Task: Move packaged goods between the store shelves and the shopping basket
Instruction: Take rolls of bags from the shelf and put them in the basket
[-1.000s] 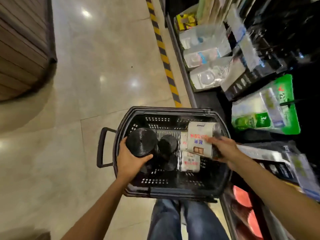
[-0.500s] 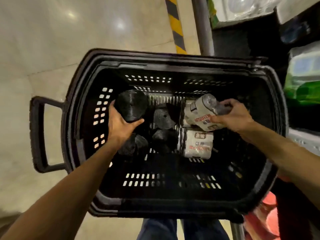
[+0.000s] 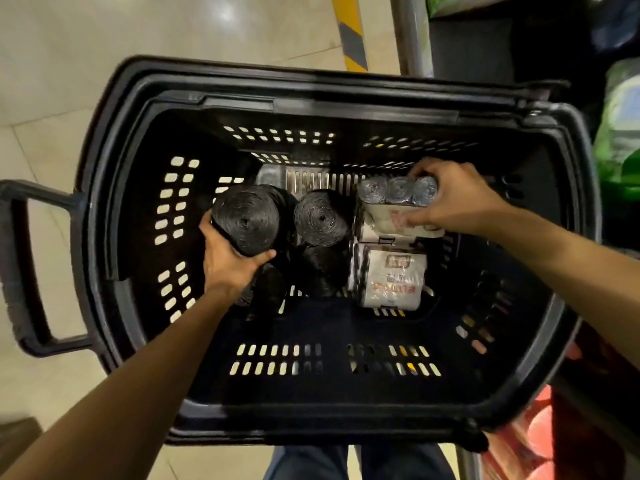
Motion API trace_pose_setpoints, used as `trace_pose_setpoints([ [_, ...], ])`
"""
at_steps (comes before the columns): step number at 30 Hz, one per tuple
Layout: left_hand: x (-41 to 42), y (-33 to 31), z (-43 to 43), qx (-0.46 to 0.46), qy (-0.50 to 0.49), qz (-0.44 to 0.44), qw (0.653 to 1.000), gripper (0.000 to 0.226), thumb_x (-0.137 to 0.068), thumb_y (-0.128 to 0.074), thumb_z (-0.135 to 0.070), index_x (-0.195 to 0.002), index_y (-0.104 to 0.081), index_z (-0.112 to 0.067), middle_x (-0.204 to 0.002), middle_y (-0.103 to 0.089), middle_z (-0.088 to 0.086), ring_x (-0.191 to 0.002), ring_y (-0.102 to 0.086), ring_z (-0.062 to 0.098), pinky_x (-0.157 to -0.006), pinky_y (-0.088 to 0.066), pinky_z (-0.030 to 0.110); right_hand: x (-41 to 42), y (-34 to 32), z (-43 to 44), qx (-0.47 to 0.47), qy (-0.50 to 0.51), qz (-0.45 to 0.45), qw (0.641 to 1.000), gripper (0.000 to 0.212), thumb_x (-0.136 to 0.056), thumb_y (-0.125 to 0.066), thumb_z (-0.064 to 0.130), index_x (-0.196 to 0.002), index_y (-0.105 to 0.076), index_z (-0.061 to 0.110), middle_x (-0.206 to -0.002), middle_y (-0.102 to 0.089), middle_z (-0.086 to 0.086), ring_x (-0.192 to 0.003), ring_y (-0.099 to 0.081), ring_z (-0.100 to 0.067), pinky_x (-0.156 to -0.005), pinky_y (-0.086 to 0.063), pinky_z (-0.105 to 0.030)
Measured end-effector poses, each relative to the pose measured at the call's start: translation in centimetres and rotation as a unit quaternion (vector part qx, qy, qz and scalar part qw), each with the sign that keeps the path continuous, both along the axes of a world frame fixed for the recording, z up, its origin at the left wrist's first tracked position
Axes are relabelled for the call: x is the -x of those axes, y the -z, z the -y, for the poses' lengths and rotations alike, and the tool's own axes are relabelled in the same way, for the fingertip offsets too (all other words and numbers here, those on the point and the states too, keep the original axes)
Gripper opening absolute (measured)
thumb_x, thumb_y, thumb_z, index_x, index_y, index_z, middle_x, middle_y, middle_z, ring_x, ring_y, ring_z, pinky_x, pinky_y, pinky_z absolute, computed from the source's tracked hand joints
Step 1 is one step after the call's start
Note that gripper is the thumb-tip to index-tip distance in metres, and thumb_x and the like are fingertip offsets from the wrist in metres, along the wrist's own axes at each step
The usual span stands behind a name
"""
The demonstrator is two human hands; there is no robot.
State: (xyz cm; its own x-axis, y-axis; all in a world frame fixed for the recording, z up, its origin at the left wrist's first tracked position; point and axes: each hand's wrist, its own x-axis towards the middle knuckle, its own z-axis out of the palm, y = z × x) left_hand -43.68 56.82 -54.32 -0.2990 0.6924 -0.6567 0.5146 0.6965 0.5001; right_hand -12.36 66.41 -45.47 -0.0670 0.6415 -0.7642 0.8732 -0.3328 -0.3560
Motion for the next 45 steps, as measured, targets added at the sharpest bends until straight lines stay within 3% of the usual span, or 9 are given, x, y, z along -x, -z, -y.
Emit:
trace_pose_setpoints([
  [4,-0.6,-0.9,-0.7,0.019,0.003,0.005,1.000,0.120,-0.057,-0.090,-0.017,-0.146,-0.011,-0.020,-0.148,-0.033,0.007,-0.138,-0.030,0.024,-0.116,-0.026,0.042,0.2,-0.3,0.0,0.018,-0.028,0.031,0.999,0.064,-0.068,-0.082,0.023,-0.117,-0.041,0.021,-0.102,-0.043,-0.003,-0.090,-0.050,-0.021,-0.074,-0.046,-0.035],
  [11,-2.3,-4.1,-2.0,-0.067,0.046,-0.103,0.991,0.090,-0.075,-0.078,-0.031,-0.145,-0.026,-0.011,-0.146,-0.037,0.009,-0.136,-0.034,0.023,-0.112,-0.027,0.032,0.6,-1.0,0.0,-0.029,-0.045,0.005,0.999,0.055,-0.065,-0.082,0.025,-0.114,-0.059,0.029,-0.111,-0.055,0.003,-0.103,-0.053,-0.017,-0.086,-0.048,-0.037],
  [15,-3.8,-7.1,-3.3,-0.238,0.233,-0.159,0.929,0.059,-0.084,-0.067,-0.030,-0.133,-0.044,-0.005,-0.140,-0.046,0.015,-0.134,-0.037,0.028,-0.115,-0.026,0.044,0.9,-1.3,-0.1,-0.022,-0.118,0.028,0.992,0.066,-0.066,-0.082,0.032,-0.125,-0.052,0.030,-0.105,-0.061,0.003,-0.093,-0.054,-0.015,-0.076,-0.041,-0.028],
  [19,-6.0,-8.7,-7.1,-0.396,0.364,-0.131,0.833,0.047,-0.087,-0.059,-0.029,-0.128,-0.043,-0.012,-0.136,-0.045,0.008,-0.129,-0.040,0.026,-0.115,-0.019,0.044,1.2,-0.4,-0.3,0.000,-0.091,0.050,0.995,0.061,-0.062,-0.084,0.039,-0.106,-0.044,0.027,-0.093,-0.053,0.004,-0.085,-0.050,-0.017,-0.070,-0.036,-0.027],
  [24,-7.1,-9.2,-8.8,-0.450,0.405,-0.196,0.771,0.045,-0.087,-0.059,-0.033,-0.127,-0.042,-0.021,-0.129,-0.040,-0.002,-0.118,-0.043,0.021,-0.109,-0.018,0.051,2.0,1.1,-0.8,0.000,-0.144,0.058,0.988,0.055,-0.064,-0.083,0.040,-0.110,-0.055,0.026,-0.089,-0.054,0.007,-0.093,-0.056,-0.018,-0.074,-0.036,-0.026],
  [27,-7.3,-9.7,-9.2,-0.479,0.410,-0.209,0.747,0.049,-0.087,-0.058,-0.033,-0.131,-0.040,-0.020,-0.135,-0.036,0.000,-0.126,-0.036,0.023,-0.113,-0.010,0.047,1.8,2.5,-0.9,0.009,-0.146,0.058,0.988,0.057,-0.067,-0.082,0.039,-0.117,-0.057,0.029,-0.114,-0.060,0.002,-0.111,-0.054,-0.020,-0.079,-0.037,-0.027],
  [30,-7.5,-9.9,-10.6,-0.467,0.410,-0.221,0.752,0.057,-0.089,-0.056,-0.034,-0.139,-0.034,-0.016,-0.146,-0.034,0.006,-0.136,-0.026,0.027,-0.116,0.002,0.047,1.0,4.1,-0.9,0.020,-0.078,0.031,0.996,0.064,-0.068,-0.082,0.034,-0.126,-0.056,0.026,-0.127,-0.055,0.000,-0.116,-0.050,-0.020,-0.086,-0.040,-0.025],
  [39,-7.5,-8.7,-11.7,-0.450,0.412,-0.236,0.756,0.056,-0.090,-0.055,-0.031,-0.140,-0.035,-0.015,-0.144,-0.045,0.010,-0.135,-0.031,0.029,-0.113,-0.008,0.044,0.6,7.4,-0.1,0.029,0.006,0.008,1.000,0.068,-0.072,-0.079,0.033,-0.133,-0.051,0.023,-0.137,-0.049,-0.008,-0.124,-0.047,-0.027,-0.102,-0.043,-0.036],
  [45,-7.6,-8.4,-11.6,-0.449,0.404,-0.239,0.760,0.056,-0.090,-0.056,-0.030,-0.140,-0.036,-0.015,-0.145,-0.044,0.009,-0.136,-0.031,0.028,-0.114,-0.008,0.044,1.0,7.8,0.6,0.020,0.041,0.009,0.999,0.058,-0.080,-0.073,0.031,-0.132,-0.047,0.025,-0.135,-0.049,-0.005,-0.121,-0.048,-0.025,-0.095,-0.041,-0.031],
])
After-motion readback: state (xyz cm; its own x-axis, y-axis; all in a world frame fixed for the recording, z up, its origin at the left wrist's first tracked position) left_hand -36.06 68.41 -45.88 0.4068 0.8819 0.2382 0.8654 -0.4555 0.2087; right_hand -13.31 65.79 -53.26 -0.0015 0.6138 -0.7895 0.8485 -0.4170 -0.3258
